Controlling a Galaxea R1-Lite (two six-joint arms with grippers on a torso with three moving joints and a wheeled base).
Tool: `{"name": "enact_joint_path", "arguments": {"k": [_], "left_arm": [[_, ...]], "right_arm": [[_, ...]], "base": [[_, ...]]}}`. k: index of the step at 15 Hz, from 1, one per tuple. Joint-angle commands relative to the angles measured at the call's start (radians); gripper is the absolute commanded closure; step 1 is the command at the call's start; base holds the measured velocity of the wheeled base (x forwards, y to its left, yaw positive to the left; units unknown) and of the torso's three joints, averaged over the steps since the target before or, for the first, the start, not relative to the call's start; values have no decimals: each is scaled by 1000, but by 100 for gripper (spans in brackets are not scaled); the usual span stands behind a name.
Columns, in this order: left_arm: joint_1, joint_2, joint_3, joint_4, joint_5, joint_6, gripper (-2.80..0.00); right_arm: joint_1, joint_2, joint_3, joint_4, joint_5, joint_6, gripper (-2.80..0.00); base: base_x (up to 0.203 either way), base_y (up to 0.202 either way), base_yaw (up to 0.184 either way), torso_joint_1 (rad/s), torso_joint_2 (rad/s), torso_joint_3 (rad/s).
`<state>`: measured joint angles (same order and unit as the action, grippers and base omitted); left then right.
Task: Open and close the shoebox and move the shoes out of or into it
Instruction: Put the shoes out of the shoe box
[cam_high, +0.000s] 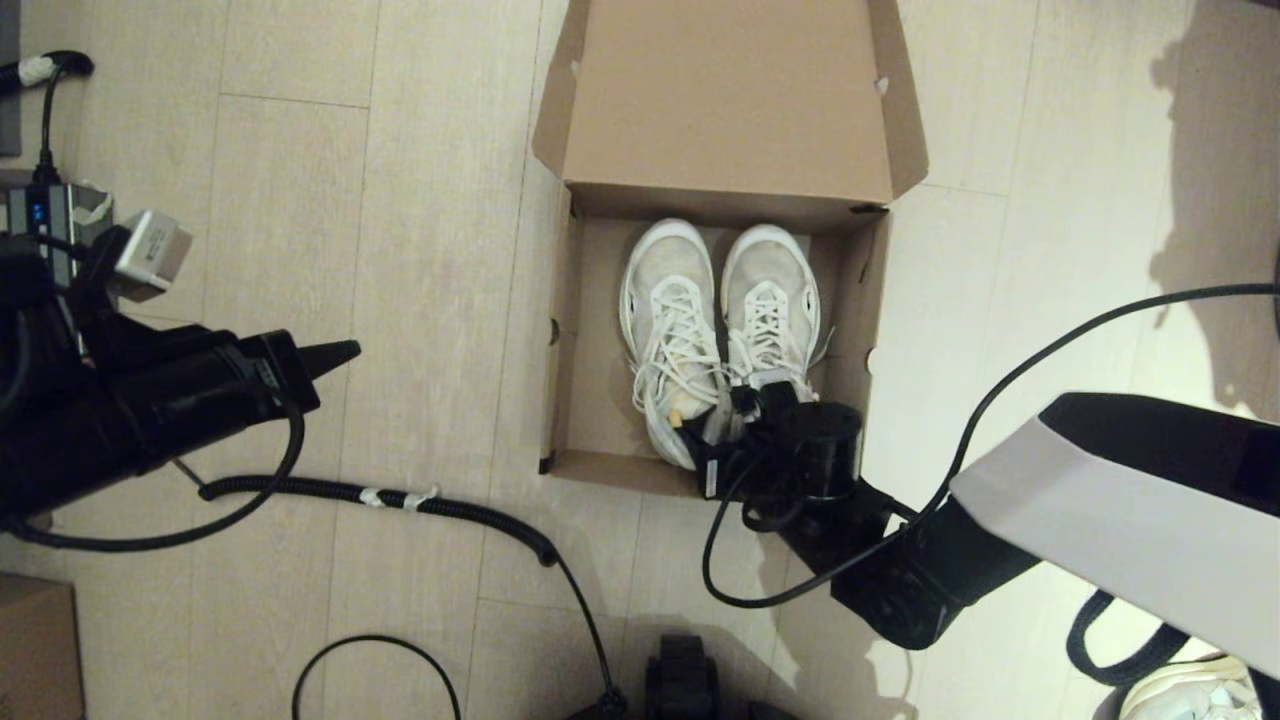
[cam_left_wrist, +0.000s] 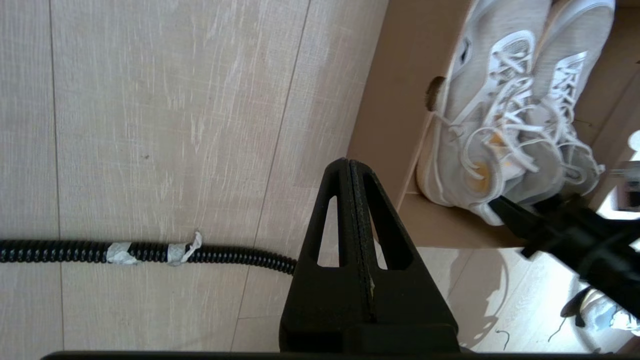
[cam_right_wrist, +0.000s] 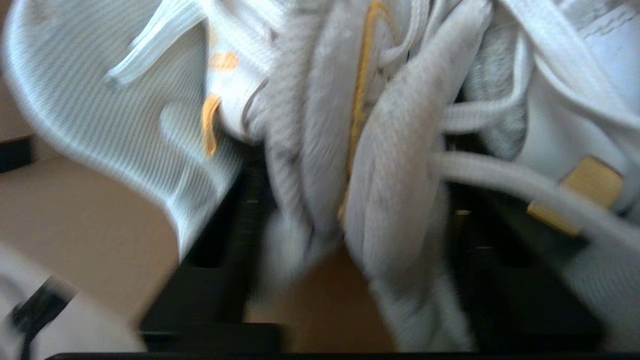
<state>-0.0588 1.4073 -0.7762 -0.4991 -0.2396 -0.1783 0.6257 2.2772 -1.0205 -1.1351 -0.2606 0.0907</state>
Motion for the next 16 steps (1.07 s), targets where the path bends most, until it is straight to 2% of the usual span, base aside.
{"name": "enact_joint_path", "arguments": {"k": [1, 5, 10, 16], "left_arm": [[2, -16, 3, -3, -1, -1, 0], [1, -40, -8, -1, 0, 7, 0], [-2, -76, 1, 10, 0, 14, 0], [-1, -142, 41, 10, 6, 28, 0]], "right_arm": [[-1, 74, -31, -17, -20, -5, 0], [-1, -69, -9, 31, -21, -9, 0], [31, -351, 1, 314, -8, 15, 0], [51, -585, -1, 612, 9, 174, 0]], "base": [[0, 0, 0, 0, 0, 0], [0, 0, 0, 0, 0, 0], [0, 0, 0, 0, 0, 0], [0, 0, 0, 0, 0, 0]]}}
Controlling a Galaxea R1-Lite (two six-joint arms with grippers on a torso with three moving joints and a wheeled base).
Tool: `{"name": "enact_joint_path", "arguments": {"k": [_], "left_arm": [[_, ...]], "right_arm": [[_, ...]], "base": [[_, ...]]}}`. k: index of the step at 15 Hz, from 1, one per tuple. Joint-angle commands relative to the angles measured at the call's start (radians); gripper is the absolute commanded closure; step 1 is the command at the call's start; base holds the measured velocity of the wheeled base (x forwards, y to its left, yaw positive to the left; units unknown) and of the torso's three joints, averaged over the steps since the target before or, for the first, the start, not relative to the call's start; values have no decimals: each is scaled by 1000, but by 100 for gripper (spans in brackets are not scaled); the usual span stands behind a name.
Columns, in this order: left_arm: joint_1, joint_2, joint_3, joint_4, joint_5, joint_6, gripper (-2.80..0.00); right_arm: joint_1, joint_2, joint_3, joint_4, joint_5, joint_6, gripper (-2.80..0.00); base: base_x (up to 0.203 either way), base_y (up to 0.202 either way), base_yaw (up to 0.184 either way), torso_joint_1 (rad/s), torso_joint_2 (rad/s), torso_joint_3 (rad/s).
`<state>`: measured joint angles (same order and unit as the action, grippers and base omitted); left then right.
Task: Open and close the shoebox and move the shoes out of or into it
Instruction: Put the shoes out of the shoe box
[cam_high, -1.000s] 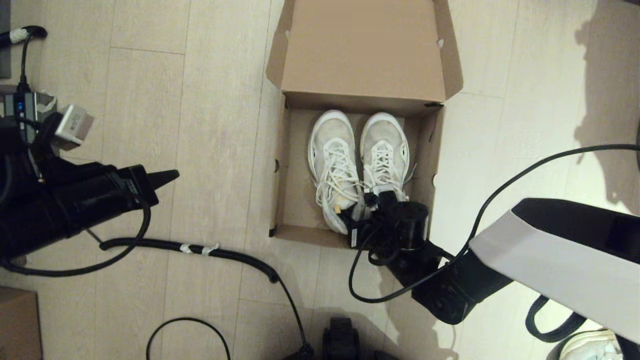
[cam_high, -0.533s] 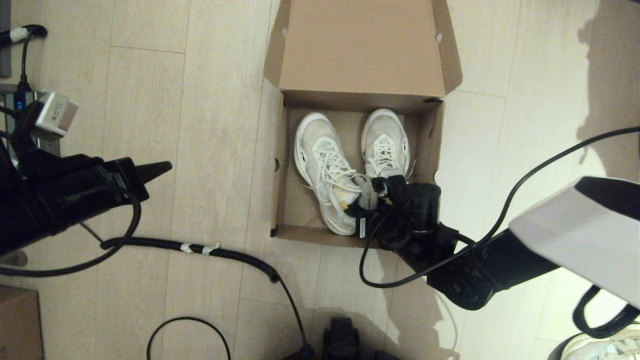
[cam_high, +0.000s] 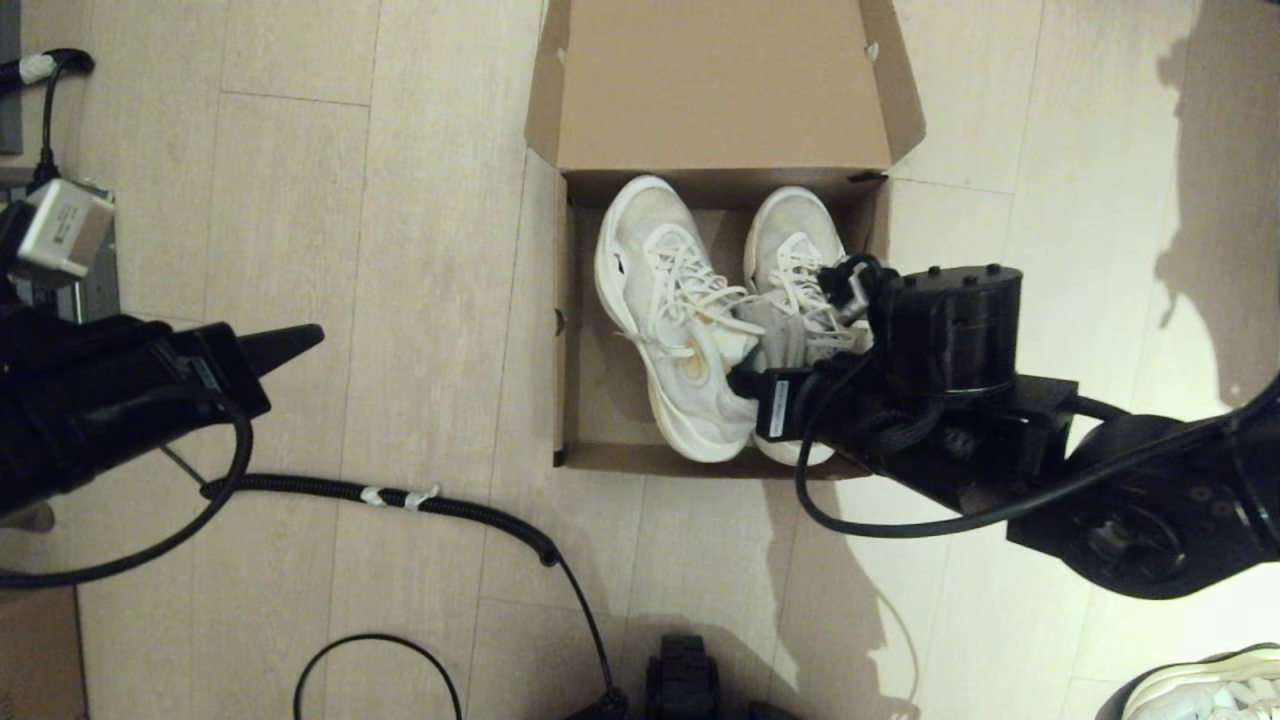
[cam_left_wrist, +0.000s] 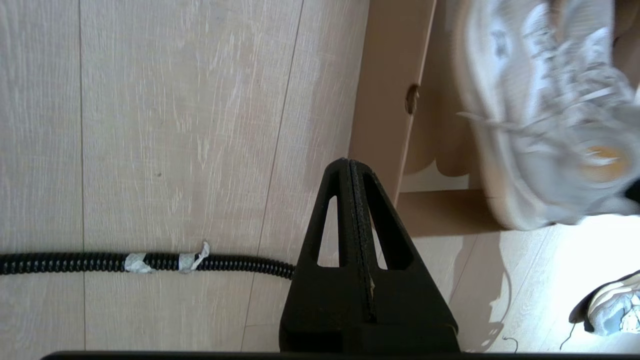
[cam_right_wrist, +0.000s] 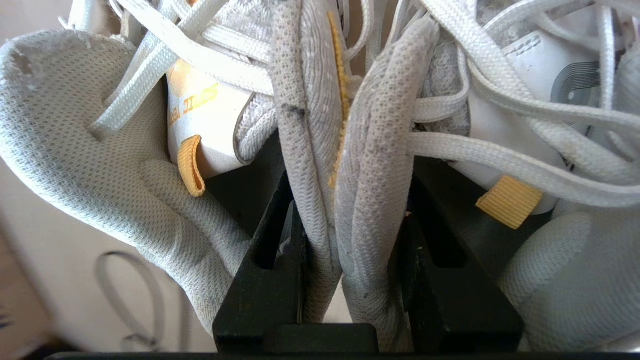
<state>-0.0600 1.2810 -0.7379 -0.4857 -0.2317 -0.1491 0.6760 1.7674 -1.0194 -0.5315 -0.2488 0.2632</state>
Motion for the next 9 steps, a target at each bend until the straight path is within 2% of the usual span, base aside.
{"name": "enact_joint_path", "arguments": {"k": [1, 9], "left_arm": [[0, -19, 2, -2, -1, -1, 0], [-3, 12, 30, -2, -1, 5, 0]], "right_arm": [[0, -112, -4, 43, 5, 13, 0], [-9, -461, -43, 269, 1, 36, 0]], "base": [[0, 0, 0, 0, 0, 0], [0, 0, 0, 0, 0, 0]]}}
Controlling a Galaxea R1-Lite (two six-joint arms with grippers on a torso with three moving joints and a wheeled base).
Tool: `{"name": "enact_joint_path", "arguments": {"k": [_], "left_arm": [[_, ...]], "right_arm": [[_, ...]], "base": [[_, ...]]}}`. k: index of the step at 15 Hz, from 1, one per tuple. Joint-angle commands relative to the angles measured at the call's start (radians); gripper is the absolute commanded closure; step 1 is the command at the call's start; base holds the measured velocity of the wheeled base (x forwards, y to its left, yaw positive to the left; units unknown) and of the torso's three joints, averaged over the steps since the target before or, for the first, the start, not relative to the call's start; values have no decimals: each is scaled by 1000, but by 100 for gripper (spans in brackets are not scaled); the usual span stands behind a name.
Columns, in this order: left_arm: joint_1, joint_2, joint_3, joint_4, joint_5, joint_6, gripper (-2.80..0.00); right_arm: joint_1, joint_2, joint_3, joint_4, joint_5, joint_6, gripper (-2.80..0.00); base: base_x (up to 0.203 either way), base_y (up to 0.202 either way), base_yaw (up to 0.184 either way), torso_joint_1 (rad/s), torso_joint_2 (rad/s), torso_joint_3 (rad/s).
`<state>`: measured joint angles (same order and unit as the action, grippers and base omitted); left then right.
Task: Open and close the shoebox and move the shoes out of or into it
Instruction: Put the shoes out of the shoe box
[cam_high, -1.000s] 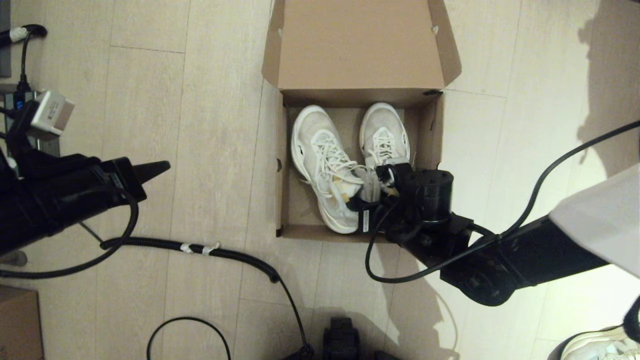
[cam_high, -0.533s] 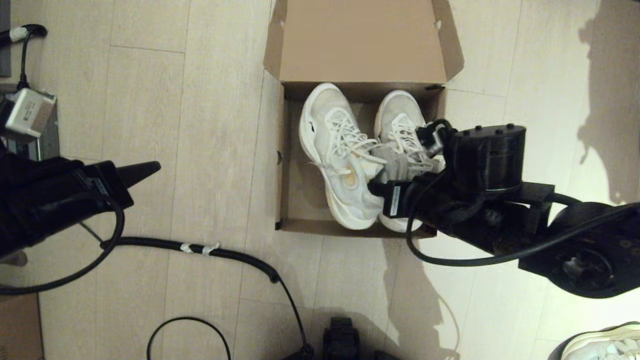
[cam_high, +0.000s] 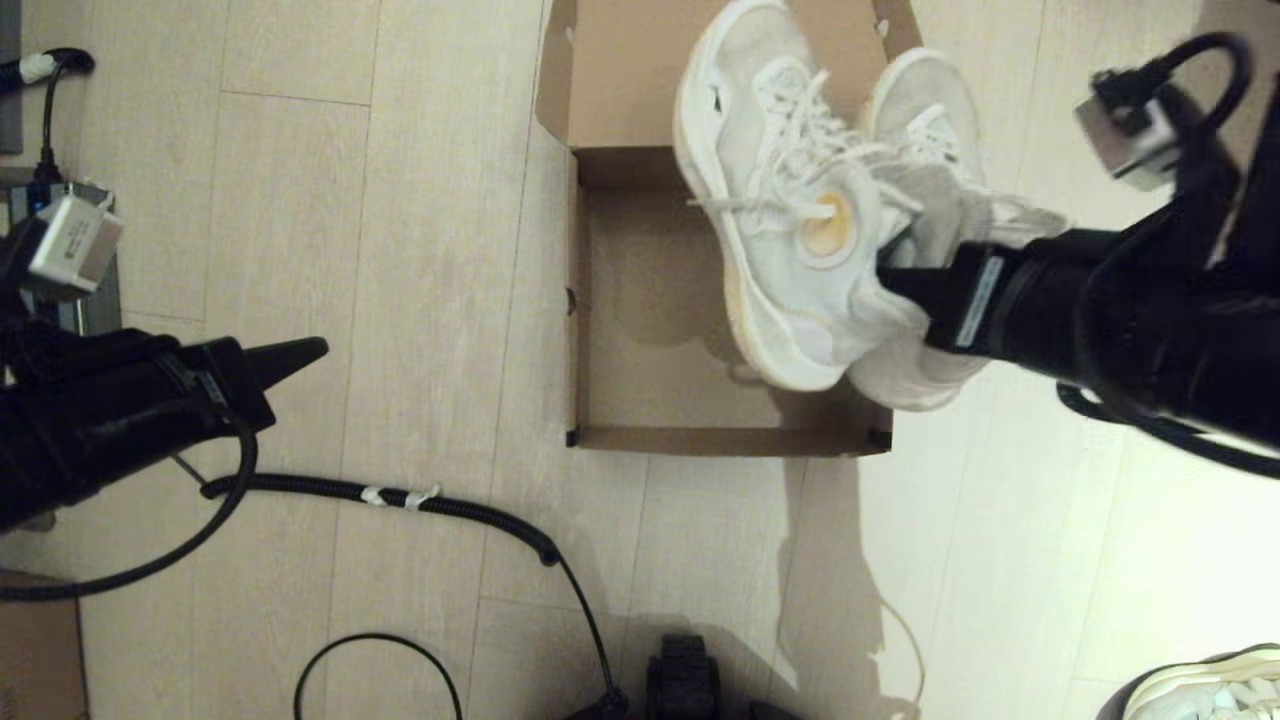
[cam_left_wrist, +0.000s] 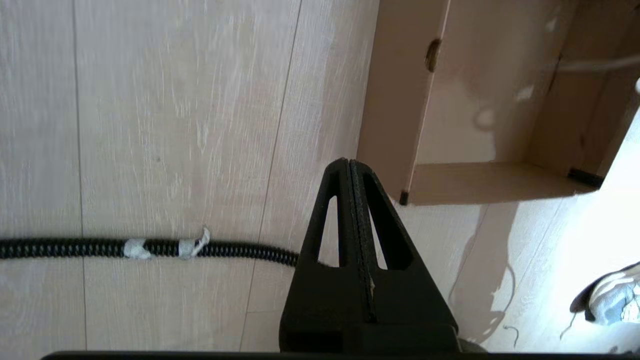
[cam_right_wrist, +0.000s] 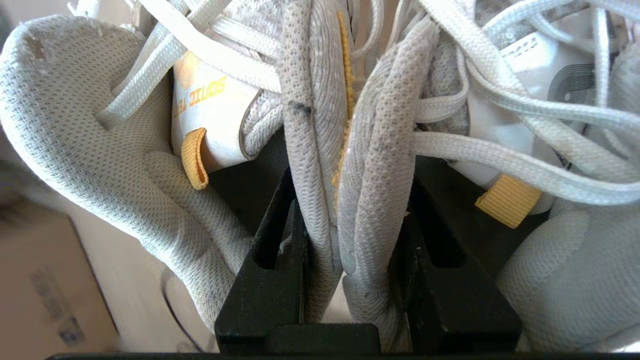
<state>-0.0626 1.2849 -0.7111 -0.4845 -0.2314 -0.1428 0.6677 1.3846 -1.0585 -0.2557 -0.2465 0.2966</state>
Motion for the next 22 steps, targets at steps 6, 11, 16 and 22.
{"name": "enact_joint_path", "arguments": {"k": [6, 11, 16, 22], "left_arm": [[0, -22, 43, -5, 0, -1, 0], [-3, -38, 90, -6, -6, -4, 0], [-7, 7, 117, -15, -18, -8, 0], [-8, 34, 114, -19, -40, -8, 0]], "right_arm": [[-295, -210, -100, 197, 4, -100, 0], [-629, 2, -81, 12, 139, -281, 0], [-756, 316, -216, -200, 168, -305, 0], [-859, 442, -346, -212, 173, -242, 0]], "base": [[0, 0, 0, 0, 0, 0], [0, 0, 0, 0, 0, 0], [0, 0, 0, 0, 0, 0], [0, 0, 0, 0, 0, 0]]}}
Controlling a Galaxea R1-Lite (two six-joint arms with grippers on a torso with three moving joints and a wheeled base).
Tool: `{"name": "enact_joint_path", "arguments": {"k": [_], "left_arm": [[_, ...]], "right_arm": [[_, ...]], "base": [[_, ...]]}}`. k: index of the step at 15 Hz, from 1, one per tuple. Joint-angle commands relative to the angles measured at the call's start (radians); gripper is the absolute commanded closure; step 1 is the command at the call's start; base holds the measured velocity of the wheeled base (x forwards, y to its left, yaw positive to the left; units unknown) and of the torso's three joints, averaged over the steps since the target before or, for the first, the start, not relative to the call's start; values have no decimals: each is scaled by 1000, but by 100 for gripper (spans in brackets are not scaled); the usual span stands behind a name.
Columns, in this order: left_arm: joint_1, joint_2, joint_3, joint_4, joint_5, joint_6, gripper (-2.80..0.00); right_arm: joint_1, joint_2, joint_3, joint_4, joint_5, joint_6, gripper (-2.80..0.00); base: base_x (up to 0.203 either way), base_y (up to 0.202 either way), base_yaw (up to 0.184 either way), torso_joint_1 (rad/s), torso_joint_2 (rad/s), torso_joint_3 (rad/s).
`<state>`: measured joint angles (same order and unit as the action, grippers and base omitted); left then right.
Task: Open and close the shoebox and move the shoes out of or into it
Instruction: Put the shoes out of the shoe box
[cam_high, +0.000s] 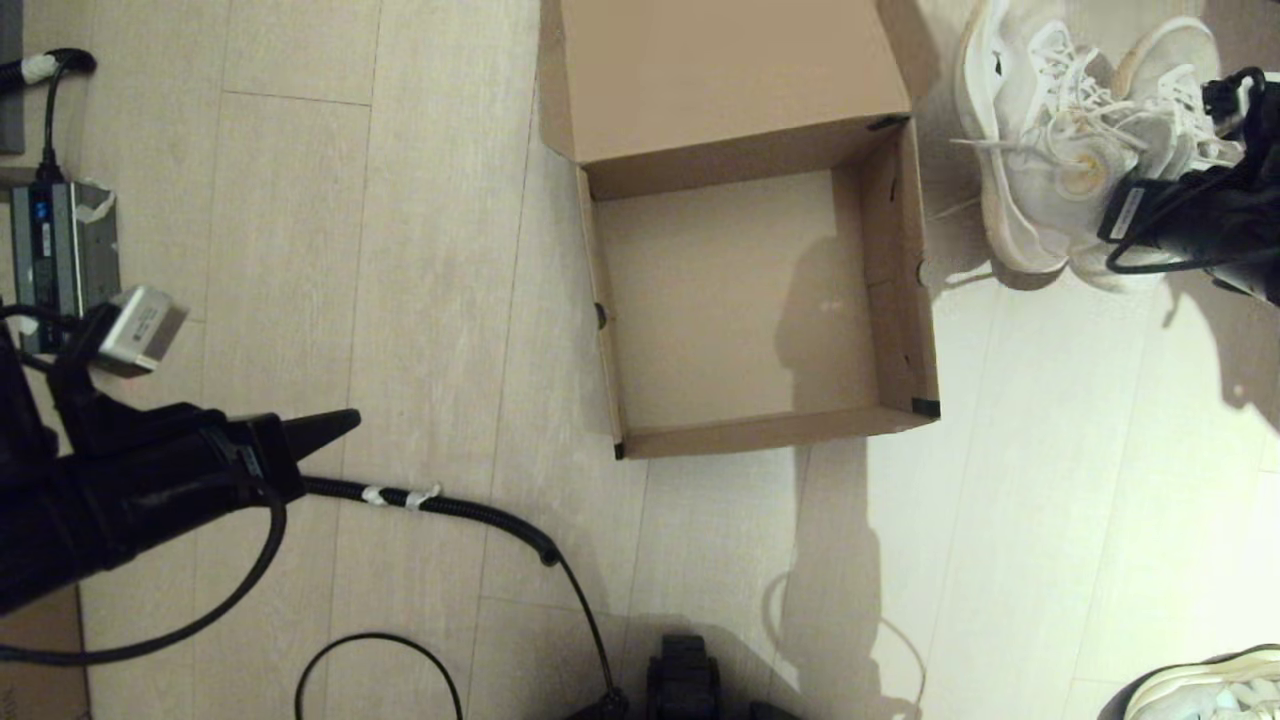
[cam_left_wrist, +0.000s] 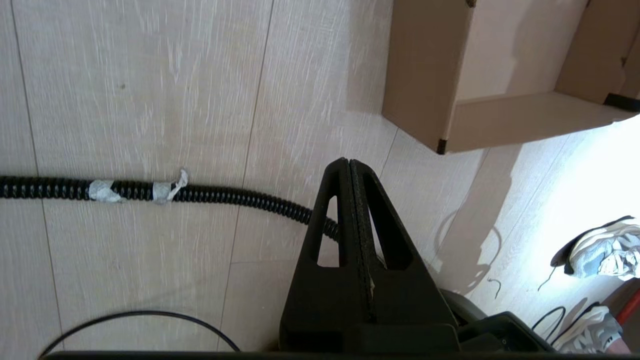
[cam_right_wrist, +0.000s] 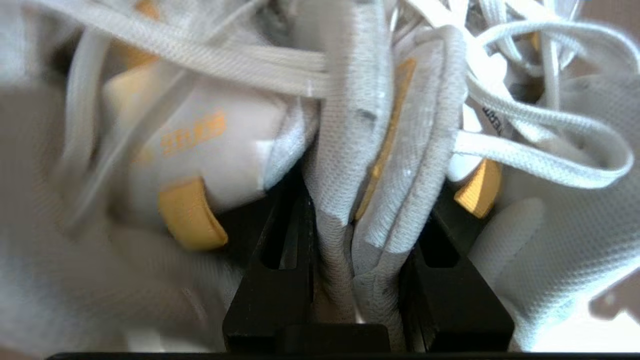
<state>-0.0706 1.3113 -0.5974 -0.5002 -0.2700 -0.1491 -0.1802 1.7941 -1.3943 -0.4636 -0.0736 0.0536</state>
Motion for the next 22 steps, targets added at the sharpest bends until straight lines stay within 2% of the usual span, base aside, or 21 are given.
{"name": "enact_joint_path", "arguments": {"k": [1, 3, 8, 13, 14, 18, 22], "left_arm": [[0, 13, 1, -3, -1, -1, 0], [-1, 14, 6, -3, -1, -1, 0], [-39, 29, -2, -2, 3, 2, 0], [-125, 72, -36, -3, 17, -1, 0], [-142, 71, -34, -3, 33, -3, 0], [-150, 71, -30, -4, 43, -4, 0], [-172, 66, -27, -5, 45, -6, 0]], "right_arm": [[-31, 45, -20, -3, 0, 24, 0], [-66, 53, -14, -2, 3, 38, 0], [-79, 74, 4, -4, 9, 38, 0], [-79, 44, 42, 7, 20, 27, 0], [-79, 42, 49, 17, 22, 25, -280], [-78, -2, 82, 44, 38, 23, -280], [-85, -167, 108, 152, 90, 29, -280]], "base": [[0, 0, 0, 0, 0, 0], [0, 0, 0, 0, 0, 0], [0, 0, 0, 0, 0, 0], [0, 0, 0, 0, 0, 0], [0, 0, 0, 0, 0, 0], [0, 0, 0, 0, 0, 0], [0, 0, 0, 0, 0, 0]]}}
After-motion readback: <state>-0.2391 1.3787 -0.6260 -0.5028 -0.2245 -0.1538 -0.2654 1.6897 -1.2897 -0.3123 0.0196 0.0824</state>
